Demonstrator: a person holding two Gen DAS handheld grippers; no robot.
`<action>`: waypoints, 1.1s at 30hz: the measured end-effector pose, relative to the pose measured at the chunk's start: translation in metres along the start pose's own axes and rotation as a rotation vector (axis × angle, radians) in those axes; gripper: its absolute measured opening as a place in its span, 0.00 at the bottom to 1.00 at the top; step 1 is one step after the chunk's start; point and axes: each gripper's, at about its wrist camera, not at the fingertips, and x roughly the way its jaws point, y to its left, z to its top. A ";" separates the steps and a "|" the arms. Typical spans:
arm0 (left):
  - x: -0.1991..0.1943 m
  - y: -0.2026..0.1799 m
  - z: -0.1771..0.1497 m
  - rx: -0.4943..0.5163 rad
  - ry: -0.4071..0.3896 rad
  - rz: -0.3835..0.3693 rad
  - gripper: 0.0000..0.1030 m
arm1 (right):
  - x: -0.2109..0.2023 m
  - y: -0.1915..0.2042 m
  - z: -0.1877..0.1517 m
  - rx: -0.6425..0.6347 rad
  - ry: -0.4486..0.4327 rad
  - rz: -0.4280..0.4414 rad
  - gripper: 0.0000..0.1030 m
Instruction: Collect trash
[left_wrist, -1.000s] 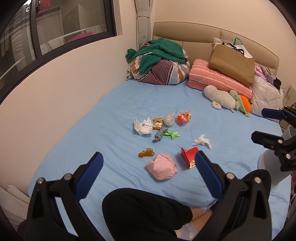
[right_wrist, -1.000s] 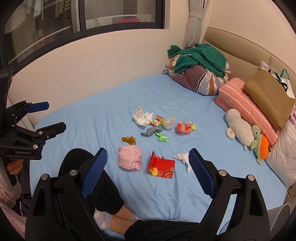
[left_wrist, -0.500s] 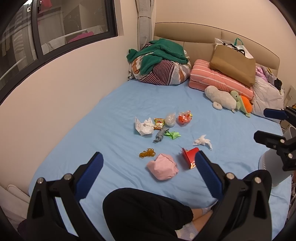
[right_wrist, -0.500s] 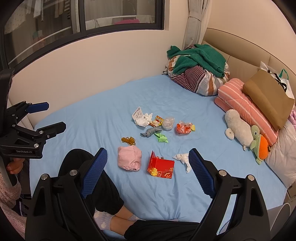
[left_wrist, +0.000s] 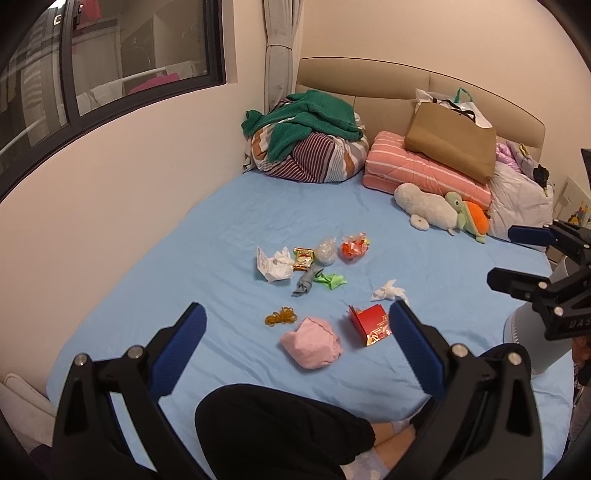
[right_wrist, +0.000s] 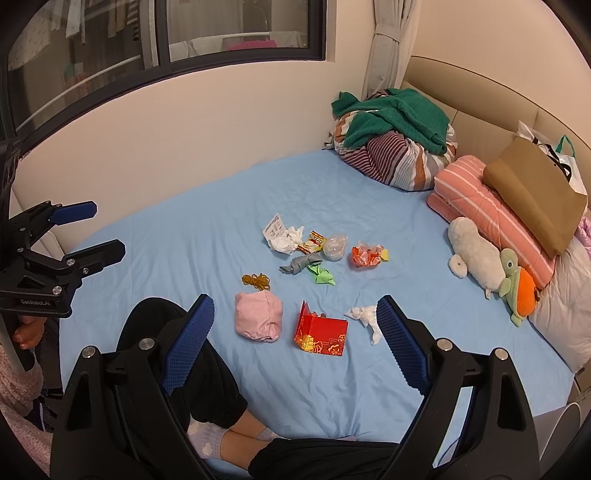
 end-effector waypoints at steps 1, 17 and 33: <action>-0.001 -0.001 0.000 0.002 -0.004 0.003 0.96 | 0.000 0.000 -0.001 -0.002 0.000 0.001 0.84; 0.011 -0.005 -0.006 0.003 0.015 0.021 0.96 | 0.007 0.001 -0.007 0.000 -0.005 -0.022 0.84; 0.110 -0.007 -0.052 -0.033 0.171 0.034 0.96 | 0.102 0.004 -0.063 0.010 0.000 -0.147 0.84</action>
